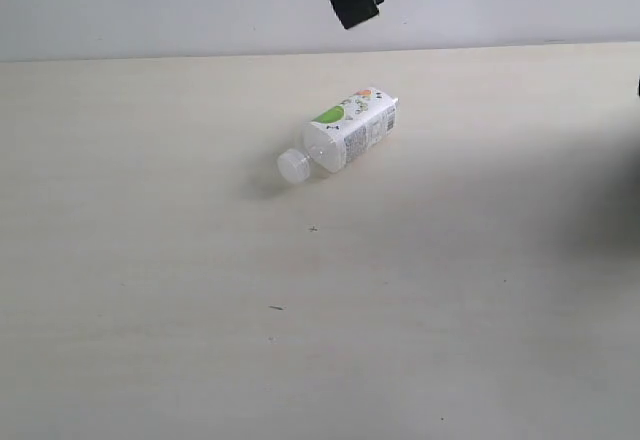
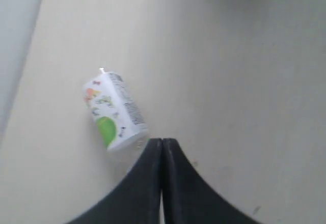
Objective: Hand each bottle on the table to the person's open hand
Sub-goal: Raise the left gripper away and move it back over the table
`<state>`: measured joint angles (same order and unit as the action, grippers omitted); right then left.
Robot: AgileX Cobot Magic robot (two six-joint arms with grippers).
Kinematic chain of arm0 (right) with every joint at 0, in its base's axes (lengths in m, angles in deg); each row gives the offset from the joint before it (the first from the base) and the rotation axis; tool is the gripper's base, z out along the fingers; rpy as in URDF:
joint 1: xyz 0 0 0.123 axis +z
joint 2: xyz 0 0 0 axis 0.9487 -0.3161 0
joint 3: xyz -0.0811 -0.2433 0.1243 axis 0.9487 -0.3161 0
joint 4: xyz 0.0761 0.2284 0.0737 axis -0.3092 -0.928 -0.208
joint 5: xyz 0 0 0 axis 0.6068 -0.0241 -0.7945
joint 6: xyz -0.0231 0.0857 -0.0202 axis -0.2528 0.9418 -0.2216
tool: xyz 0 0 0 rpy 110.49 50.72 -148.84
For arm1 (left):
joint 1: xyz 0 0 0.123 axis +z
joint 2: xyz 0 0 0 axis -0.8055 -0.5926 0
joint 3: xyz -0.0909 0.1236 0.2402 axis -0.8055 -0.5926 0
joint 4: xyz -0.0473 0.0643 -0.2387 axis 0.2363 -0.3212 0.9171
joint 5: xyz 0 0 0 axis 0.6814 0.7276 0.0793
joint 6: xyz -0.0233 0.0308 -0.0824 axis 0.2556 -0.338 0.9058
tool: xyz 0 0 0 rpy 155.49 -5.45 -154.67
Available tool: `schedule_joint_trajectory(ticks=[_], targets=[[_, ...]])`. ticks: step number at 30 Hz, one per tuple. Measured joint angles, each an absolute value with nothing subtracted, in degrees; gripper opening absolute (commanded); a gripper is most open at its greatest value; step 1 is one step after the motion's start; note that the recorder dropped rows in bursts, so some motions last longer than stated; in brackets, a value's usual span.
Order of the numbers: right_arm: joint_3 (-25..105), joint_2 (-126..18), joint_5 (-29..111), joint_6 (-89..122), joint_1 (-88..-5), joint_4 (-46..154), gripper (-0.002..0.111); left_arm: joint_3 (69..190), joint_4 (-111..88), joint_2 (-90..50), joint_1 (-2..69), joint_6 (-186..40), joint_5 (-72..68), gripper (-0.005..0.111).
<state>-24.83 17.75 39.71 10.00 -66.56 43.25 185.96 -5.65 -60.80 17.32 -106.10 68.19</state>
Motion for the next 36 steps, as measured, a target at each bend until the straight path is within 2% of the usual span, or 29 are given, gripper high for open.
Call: schedule_joint_trajectory(ticks=[4, 7, 13, 17, 21, 29, 36], targets=[[-24.8, 17.8, 39.7, 10.0, -66.6, 43.2, 0.0, 174.6, 18.5, -57.8, 32.3, -109.0, 68.3, 0.0], [-24.8, 17.8, 39.7, 10.0, -66.6, 43.2, 0.0, 166.7, 32.1, -56.8, 40.5, -116.7, 68.4, 0.0], [-24.8, 17.8, 39.7, 10.0, -66.6, 43.2, 0.0, 150.6, 61.4, -54.4, 53.5, -140.1, 68.5, 0.0], [-24.8, 17.8, 39.7, 10.0, -66.6, 43.2, 0.0, 142.1, 72.6, -52.5, 59.9, -152.9, 68.2, 0.0], [-24.8, 17.8, 39.7, 10.0, -66.6, 43.2, 0.0, 134.6, 74.7, -51.1, 61.0, -163.6, 66.9, 0.0], [-24.8, 17.8, 39.7, 10.0, -66.6, 43.2, 0.0, 122.3, 84.8, -46.1, 59.5, -176.9, 54.8, 0.0], [-24.8, 17.8, 39.7, 10.0, -66.6, 43.2, 0.0, 120.1, 87.6, -38.6, 59.4, -177.9, 59.2, 0.0]])
